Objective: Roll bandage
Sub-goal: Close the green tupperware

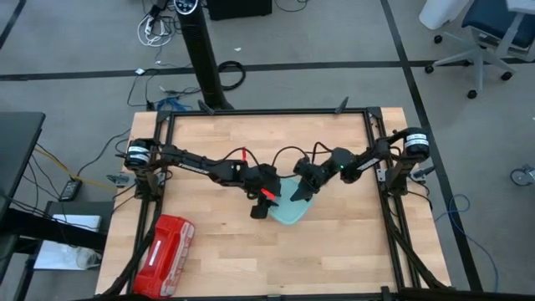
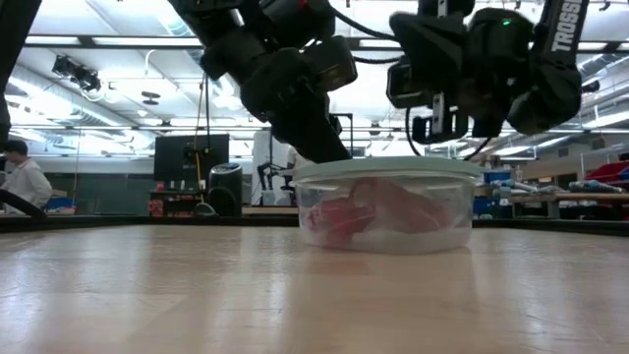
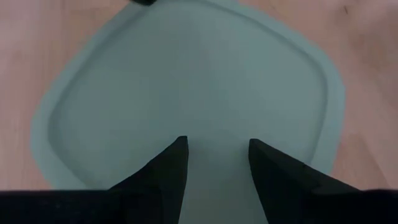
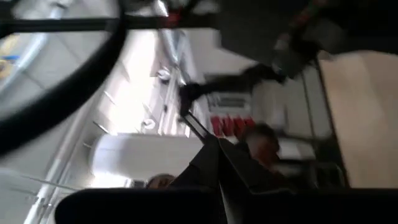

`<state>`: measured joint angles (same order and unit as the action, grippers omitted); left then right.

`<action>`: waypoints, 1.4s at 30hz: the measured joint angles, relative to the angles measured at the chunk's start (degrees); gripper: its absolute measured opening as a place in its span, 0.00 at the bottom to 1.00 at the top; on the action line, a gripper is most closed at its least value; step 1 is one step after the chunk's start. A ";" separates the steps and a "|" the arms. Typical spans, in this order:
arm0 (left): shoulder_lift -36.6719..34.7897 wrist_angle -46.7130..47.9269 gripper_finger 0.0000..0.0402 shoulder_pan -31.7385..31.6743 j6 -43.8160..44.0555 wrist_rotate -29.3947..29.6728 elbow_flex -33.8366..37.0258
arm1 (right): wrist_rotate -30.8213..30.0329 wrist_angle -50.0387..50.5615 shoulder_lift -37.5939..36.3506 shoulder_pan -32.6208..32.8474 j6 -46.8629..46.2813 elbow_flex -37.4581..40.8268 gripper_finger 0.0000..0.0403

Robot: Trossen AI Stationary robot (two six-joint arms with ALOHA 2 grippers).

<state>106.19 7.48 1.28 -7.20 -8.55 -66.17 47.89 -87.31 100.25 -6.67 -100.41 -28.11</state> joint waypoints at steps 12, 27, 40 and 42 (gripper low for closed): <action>0.14 -2.81 0.44 -0.03 3.16 2.06 0.80 | -25.63 -2.03 -6.25 6.59 5.47 13.79 0.02; 0.27 -4.56 0.44 -0.11 4.89 5.06 0.85 | -41.85 -1.11 -8.96 11.76 7.55 15.62 0.02; 0.29 -5.11 0.44 -0.15 4.28 5.37 0.87 | -28.43 12.09 -6.20 5.58 9.60 8.79 0.02; 0.26 -5.81 0.44 -0.17 4.23 6.18 0.81 | -26.44 9.01 -2.82 2.49 6.99 10.84 0.02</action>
<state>106.45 1.67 1.11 -2.96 -2.37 -65.36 21.45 -78.31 97.42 -4.18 -93.41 -17.28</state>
